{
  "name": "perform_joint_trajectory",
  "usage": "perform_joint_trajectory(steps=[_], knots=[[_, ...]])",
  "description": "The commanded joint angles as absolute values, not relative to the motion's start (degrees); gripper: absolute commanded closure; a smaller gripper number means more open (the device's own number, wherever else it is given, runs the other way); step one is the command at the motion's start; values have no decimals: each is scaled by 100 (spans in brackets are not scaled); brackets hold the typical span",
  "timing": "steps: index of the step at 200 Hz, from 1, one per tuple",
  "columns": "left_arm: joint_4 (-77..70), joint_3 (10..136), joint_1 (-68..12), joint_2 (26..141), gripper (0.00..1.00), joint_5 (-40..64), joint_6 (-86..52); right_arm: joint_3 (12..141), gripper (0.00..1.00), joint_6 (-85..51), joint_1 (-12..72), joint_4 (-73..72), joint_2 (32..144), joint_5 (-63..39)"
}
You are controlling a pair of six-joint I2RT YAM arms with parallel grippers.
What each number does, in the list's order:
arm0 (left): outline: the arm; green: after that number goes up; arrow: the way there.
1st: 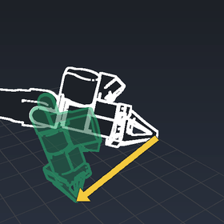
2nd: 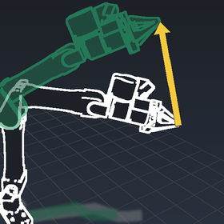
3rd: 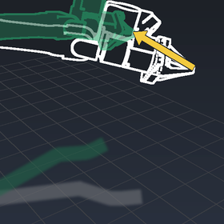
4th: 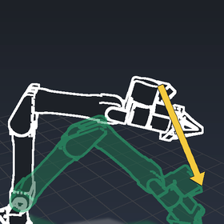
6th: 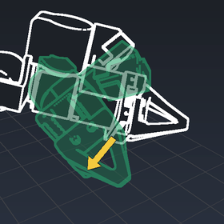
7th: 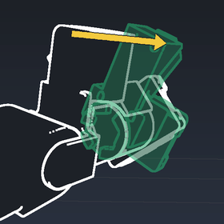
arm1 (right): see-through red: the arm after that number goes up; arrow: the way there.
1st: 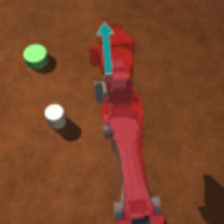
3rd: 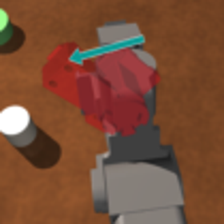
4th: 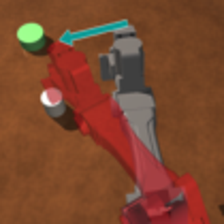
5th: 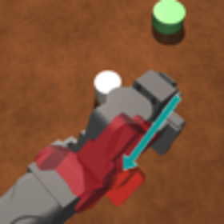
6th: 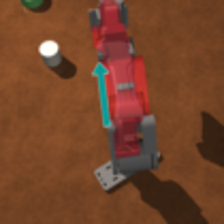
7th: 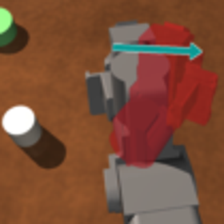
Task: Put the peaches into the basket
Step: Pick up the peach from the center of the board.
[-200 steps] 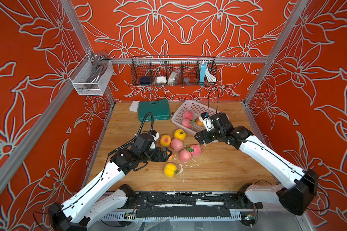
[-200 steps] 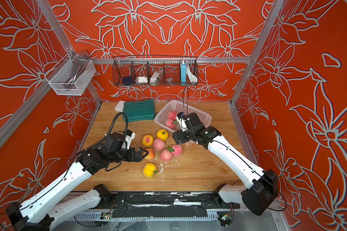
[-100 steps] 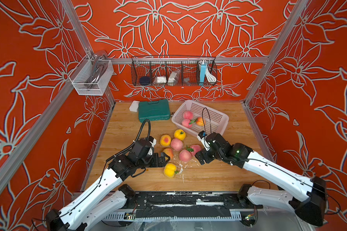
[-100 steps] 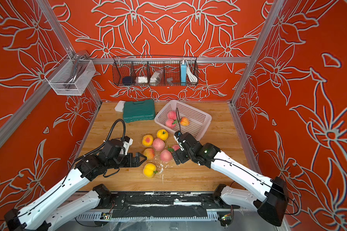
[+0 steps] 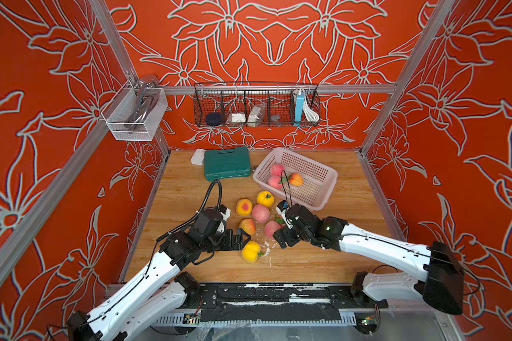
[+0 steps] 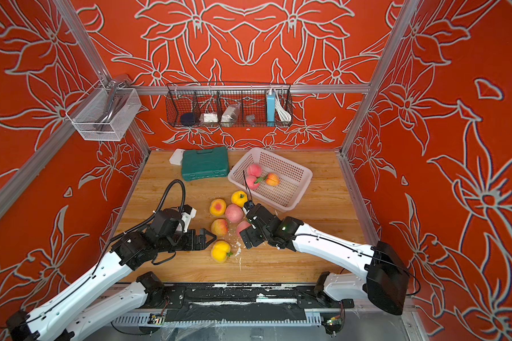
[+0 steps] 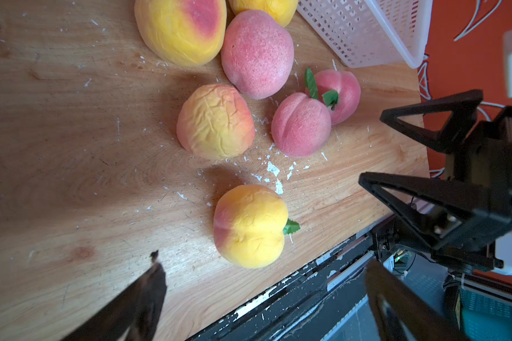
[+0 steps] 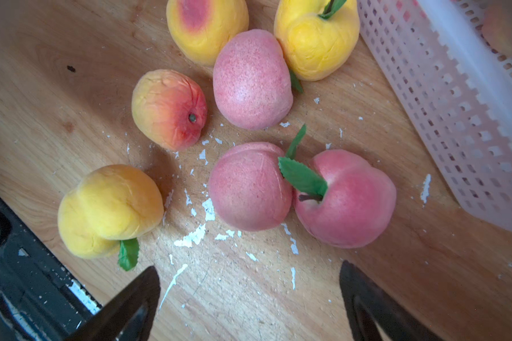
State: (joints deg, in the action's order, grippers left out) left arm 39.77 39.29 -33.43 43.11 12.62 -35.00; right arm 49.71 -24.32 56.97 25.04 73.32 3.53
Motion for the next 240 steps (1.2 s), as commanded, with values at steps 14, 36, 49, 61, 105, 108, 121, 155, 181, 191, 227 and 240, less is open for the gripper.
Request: perform_joint_trajectory(steps=[14, 36, 49, 61, 105, 108, 121, 155, 181, 191, 227, 240], knots=[[3955, 3887, -3357, 4175, 1, 1273, -3510, 5010, 4, -2537, 5739, 2054, 7667, 207], [3921, 3870, -3357, 4166, 1, 1273, -3512, 5118, 4, -2470, 5739, 2019, 7957, 163], [3911, 3858, -3357, 4166, 1, 1283, -3512, 5183, 3, -2457, 5739, 2006, 8133, 128], [3920, 3865, -3358, 4166, 1, 1283, -3492, 5208, 3, -2477, 5739, 1962, 8241, 94], [3920, 3945, -3357, 4252, 1, 1274, -3397, 5346, 4, -2464, 5739, 1905, 8544, 94], [3920, 3953, -3357, 4260, 1, 1268, -3389, 5358, 4, -2455, 5741, 1909, 8557, 104], [3920, 3980, -3358, 4285, 1, 1250, -3363, 5401, 4, -2443, 5740, 1915, 8640, 129], [3920, 4035, -3362, 4324, 1, 1221, -3321, 5533, 4, -2400, 5739, 1945, 8822, 153], [3937, 4078, -3356, 4342, 1, 1200, -3275, 5620, 4, -2365, 5739, 2019, 8908, 219], [3962, 4106, -3355, 4349, 1, 1185, -3261, 5649, 4, -2347, 5739, 2041, 8930, 244], [4014, 4201, -3356, 4351, 1, 1144, -3192, 5660, 6, -2347, 5740, 2034, 9009, 378], [4017, 4214, -3353, 4351, 1, 1130, -3179, 5682, 6, -2349, 5739, 2051, 9067, 404]])
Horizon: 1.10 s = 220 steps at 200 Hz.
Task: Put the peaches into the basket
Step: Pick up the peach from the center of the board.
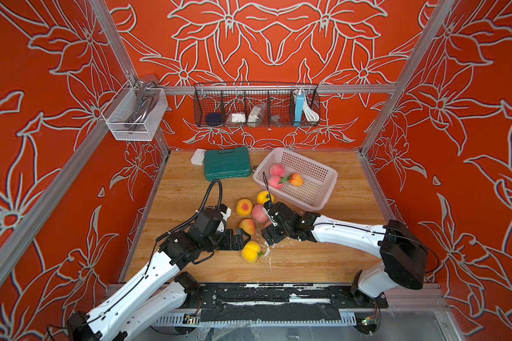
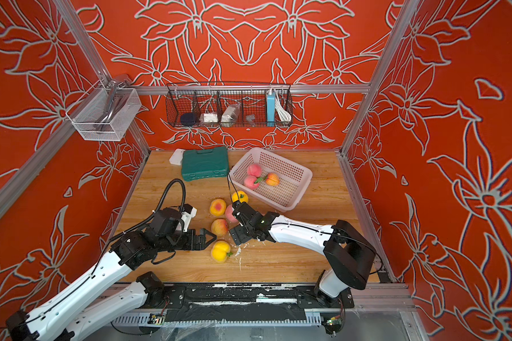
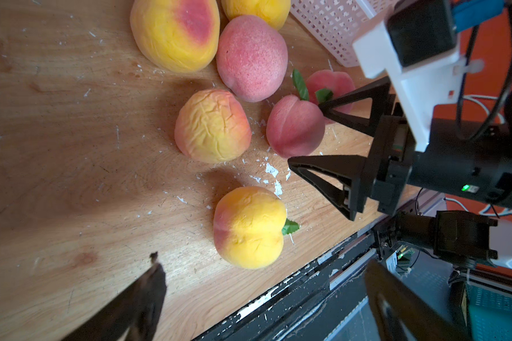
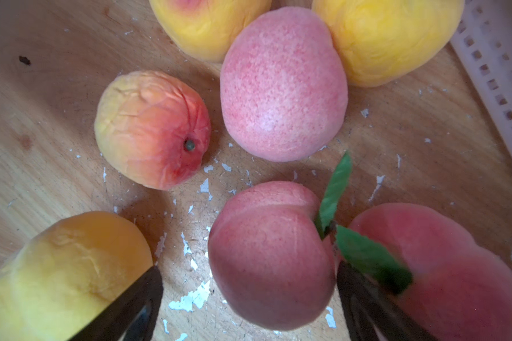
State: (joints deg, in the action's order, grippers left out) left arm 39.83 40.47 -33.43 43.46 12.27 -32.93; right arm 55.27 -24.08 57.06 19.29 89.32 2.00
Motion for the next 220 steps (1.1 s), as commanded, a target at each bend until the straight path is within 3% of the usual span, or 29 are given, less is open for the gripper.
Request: perform_joint_trajectory(steps=[1, 220], knots=[[4017, 4212, -3351, 4351, 1, 1132, -3180, 5684, 6, -2348, 5739, 2054, 9069, 404], [4131, 4453, -3340, 4425, 1, 1063, -3032, 5783, 32, -2280, 5730, 1960, 9419, 316]])
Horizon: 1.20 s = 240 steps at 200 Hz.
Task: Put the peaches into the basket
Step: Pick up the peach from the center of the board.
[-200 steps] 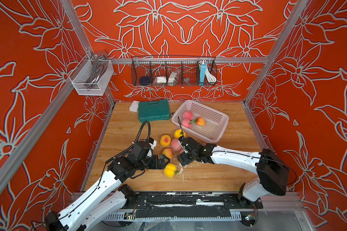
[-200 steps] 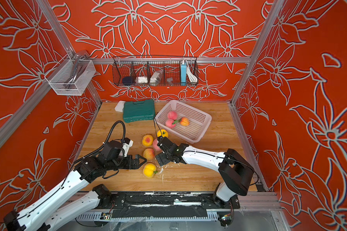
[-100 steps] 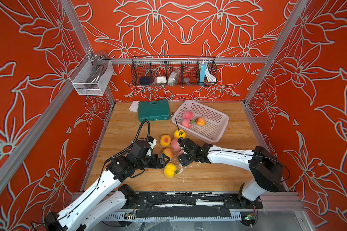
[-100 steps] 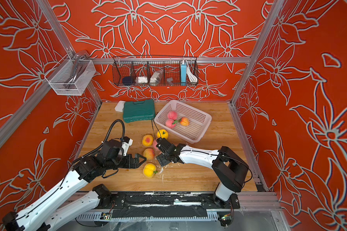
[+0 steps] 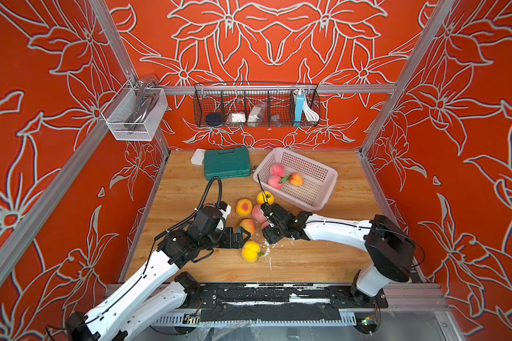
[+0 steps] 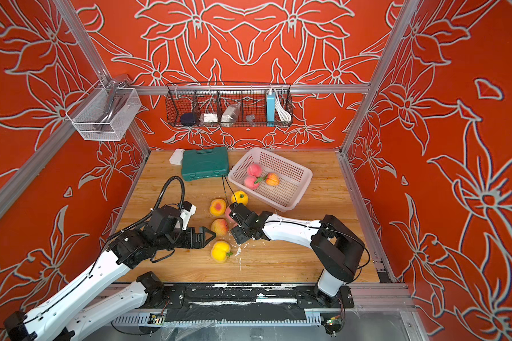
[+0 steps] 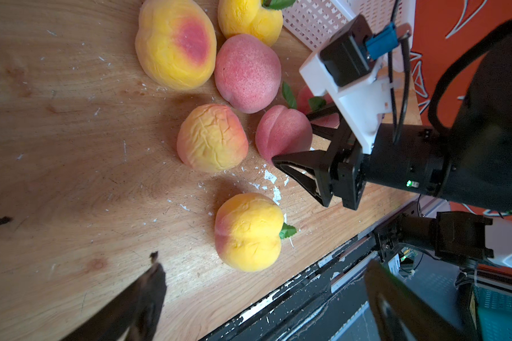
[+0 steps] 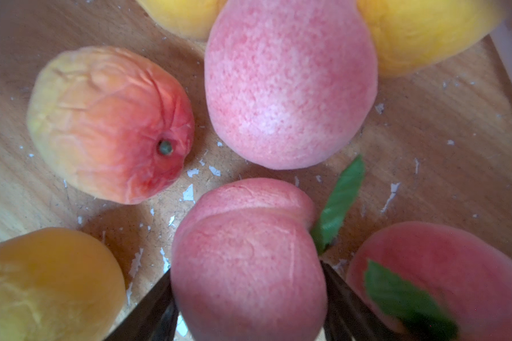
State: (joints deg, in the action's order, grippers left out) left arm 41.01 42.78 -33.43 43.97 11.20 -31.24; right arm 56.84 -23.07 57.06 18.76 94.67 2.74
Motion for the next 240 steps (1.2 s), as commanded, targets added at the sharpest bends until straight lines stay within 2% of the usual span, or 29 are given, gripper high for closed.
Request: perform_joint_trajectory(steps=[1, 128, 189, 240], knots=[[4131, 4450, -3344, 4427, 1, 1063, -3032, 5783, 32, -2278, 5730, 1964, 9416, 316], [4001, 4771, -3314, 4818, 1, 927, -2918, 5768, 32, -2184, 5653, 2650, 8113, 386], [3735, 5257, -3243, 5229, 1, 1052, -2405, 6396, 32, -1882, 4913, 3292, 7635, -61], [3418, 5940, -3186, 6084, 1, 1251, -1938, 7075, 32, -1354, 3894, 3575, 7856, -452]])
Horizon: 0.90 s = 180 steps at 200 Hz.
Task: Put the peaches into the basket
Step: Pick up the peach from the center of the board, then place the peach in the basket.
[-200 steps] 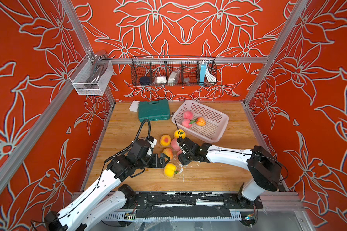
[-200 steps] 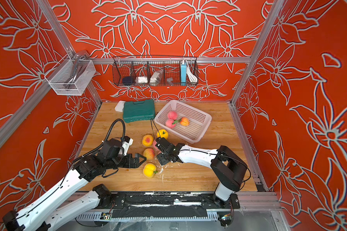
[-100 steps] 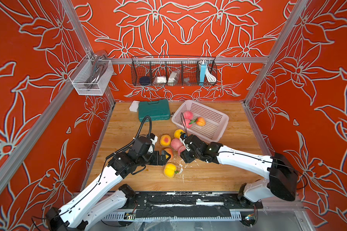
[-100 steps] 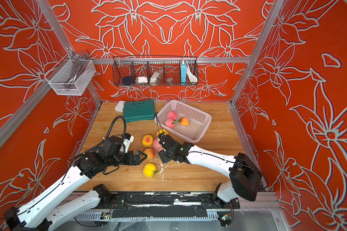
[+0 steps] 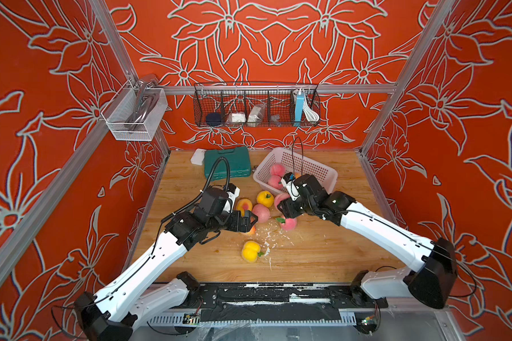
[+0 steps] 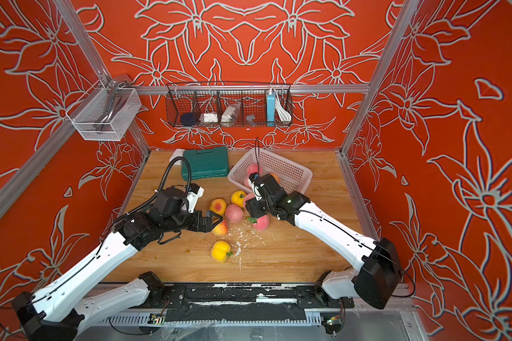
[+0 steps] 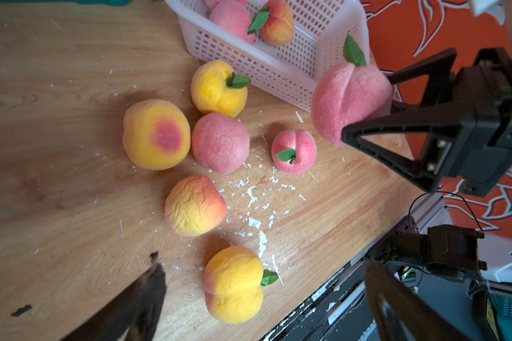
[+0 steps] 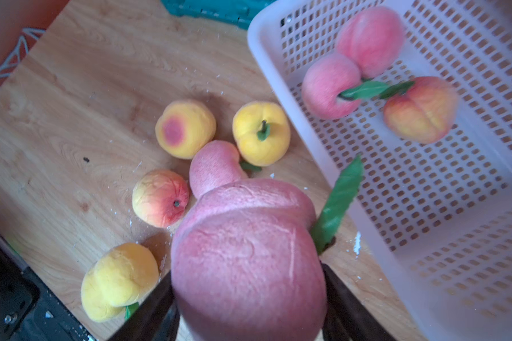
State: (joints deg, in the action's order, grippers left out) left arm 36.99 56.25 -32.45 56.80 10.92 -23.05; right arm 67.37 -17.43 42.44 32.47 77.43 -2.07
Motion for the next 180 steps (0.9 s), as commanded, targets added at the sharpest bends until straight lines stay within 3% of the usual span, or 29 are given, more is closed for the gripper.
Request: perform_joint_trajectory(steps=[1, 86, 180], knots=[[3414, 5958, -3179, 6105, 1, 1254, -1927, 7088, 32, -1345, 3876, 3576, 7861, -459], [3013, 6577, -3041, 7027, 1, 1524, -1565, 8315, 32, -929, 2859, 3447, 9091, -1069], [2325, 6515, -2729, 7242, 1, 2228, -1660, 8663, 32, -819, 2475, 3173, 10185, -1098]])
